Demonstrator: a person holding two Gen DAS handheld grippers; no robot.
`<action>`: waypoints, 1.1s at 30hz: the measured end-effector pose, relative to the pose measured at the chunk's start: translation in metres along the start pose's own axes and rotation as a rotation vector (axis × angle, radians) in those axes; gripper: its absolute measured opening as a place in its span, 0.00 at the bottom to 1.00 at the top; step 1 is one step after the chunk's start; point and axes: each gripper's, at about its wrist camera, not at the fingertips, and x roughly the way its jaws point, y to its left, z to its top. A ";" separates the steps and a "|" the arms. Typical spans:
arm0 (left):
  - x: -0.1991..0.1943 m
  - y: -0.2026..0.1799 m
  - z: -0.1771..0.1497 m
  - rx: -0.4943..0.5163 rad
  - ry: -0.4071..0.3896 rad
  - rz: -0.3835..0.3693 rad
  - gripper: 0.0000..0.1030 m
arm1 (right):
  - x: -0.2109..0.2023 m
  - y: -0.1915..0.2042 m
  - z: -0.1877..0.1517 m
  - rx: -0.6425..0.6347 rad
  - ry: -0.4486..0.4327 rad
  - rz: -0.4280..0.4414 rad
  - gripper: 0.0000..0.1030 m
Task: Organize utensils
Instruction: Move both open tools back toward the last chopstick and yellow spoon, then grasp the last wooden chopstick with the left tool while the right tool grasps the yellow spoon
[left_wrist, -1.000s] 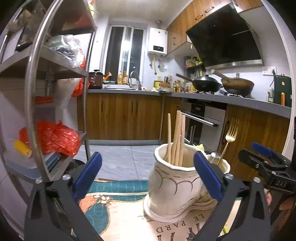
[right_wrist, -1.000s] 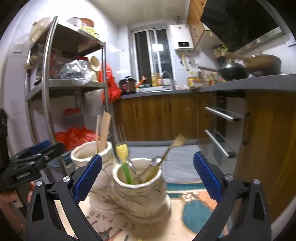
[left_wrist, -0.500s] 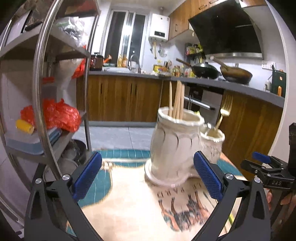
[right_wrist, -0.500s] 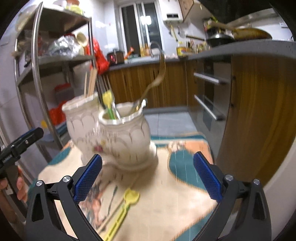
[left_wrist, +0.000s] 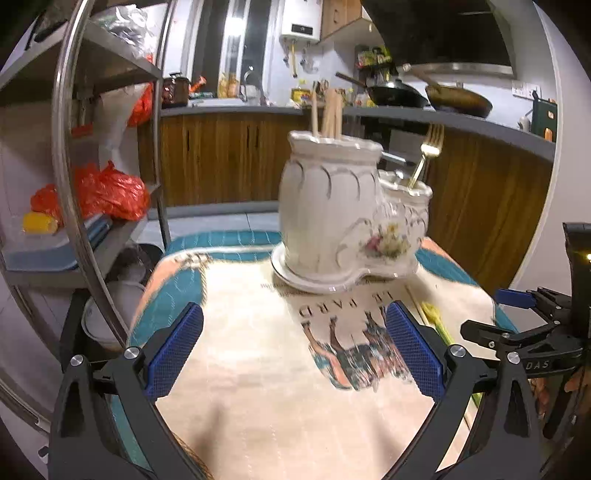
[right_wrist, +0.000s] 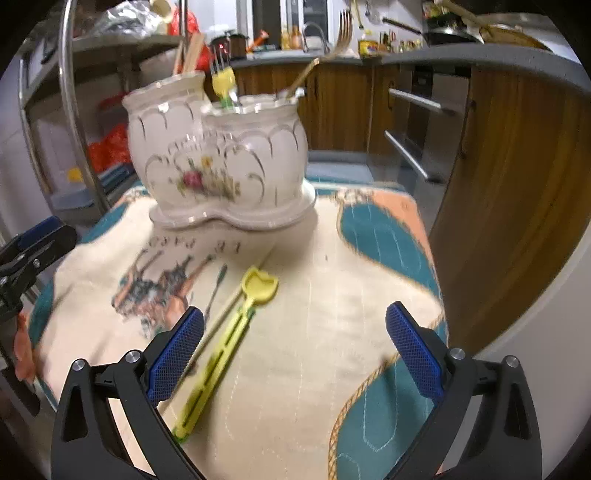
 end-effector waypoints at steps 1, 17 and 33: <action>0.001 -0.002 -0.001 0.011 0.006 -0.001 0.95 | 0.002 0.000 0.000 0.004 0.011 0.002 0.95; 0.005 -0.015 -0.006 0.082 0.023 -0.013 0.95 | 0.018 0.017 -0.003 -0.023 0.114 -0.027 0.66; 0.015 -0.045 -0.006 0.133 0.152 -0.043 0.95 | 0.018 0.005 0.003 0.009 0.124 0.117 0.11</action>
